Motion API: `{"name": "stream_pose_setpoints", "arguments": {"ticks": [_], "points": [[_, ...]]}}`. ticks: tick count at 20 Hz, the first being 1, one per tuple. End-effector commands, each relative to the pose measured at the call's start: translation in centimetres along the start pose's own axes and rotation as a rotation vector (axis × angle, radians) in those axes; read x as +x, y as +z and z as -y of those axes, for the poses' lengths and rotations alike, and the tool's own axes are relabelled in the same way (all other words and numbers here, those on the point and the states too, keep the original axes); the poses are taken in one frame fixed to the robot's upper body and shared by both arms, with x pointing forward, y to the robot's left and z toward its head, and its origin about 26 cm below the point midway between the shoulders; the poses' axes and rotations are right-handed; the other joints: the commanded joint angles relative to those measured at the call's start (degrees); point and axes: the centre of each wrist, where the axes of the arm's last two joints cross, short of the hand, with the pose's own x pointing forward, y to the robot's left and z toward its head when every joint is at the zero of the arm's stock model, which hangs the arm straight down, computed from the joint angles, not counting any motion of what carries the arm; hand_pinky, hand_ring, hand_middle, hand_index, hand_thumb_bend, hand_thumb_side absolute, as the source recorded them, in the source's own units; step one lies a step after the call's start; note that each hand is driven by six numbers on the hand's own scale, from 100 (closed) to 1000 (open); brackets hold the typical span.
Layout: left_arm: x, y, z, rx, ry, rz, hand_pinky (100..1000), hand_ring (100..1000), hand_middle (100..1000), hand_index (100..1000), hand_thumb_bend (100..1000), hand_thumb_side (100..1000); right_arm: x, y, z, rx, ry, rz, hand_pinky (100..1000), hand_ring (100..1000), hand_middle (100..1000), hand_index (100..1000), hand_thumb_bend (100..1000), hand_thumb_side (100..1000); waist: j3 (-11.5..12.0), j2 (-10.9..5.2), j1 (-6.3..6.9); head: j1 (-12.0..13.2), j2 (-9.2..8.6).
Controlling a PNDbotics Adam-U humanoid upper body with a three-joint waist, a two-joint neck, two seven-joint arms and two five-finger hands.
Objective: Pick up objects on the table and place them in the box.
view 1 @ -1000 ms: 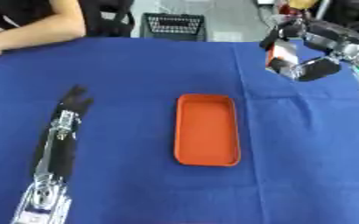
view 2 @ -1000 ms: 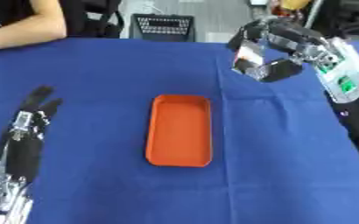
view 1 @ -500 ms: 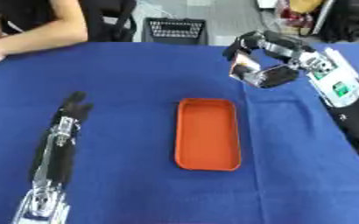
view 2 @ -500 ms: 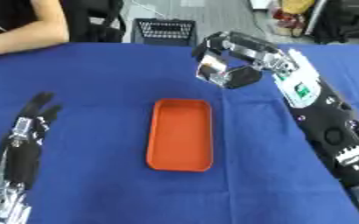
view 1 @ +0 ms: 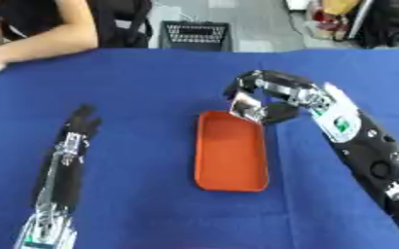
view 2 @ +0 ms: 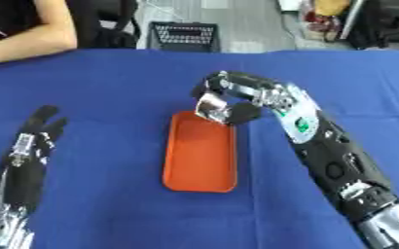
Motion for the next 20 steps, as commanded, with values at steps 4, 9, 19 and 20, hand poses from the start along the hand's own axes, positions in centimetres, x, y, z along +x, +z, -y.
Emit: {"name": "stream_pose_setpoints", "arguments": {"ticks": [4, 9, 19, 20], "points": [[0.4, -0.3, 0.2, -0.011, 0.008, 0.020, 1000, 925, 986, 998, 302, 1000, 0.1, -0.6, -1.5, 0.379, 0.225, 0.259, 779, 884, 910, 977, 435, 950, 0.00, -0.53, 0.31, -0.50, -0.48], [0.4, -0.3, 0.1, -0.009, 0.006, 0.019, 1000, 926, 987, 998, 301, 1000, -0.1, -0.2, -1.7, 0.377, 0.219, 0.256, 824, 925, 941, 984, 456, 985, -0.16, -0.53, 0.31, -0.37, -0.39], [0.4, -0.2, 0.1, -0.009, 0.005, 0.019, 1000, 929, 988, 999, 300, 1000, -0.1, 0.1, -1.4, 0.379, 0.230, 0.255, 823, 921, 939, 985, 441, 978, -0.33, -0.60, 0.29, -0.34, -0.50], [0.4, -0.2, 0.1, -0.009, 0.005, 0.019, 1000, 929, 988, 999, 300, 1000, -0.1, 0.1, -1.3, 0.377, 0.232, 0.255, 823, 919, 938, 985, 439, 978, -0.34, -0.61, 0.28, -0.32, -0.53]]}}
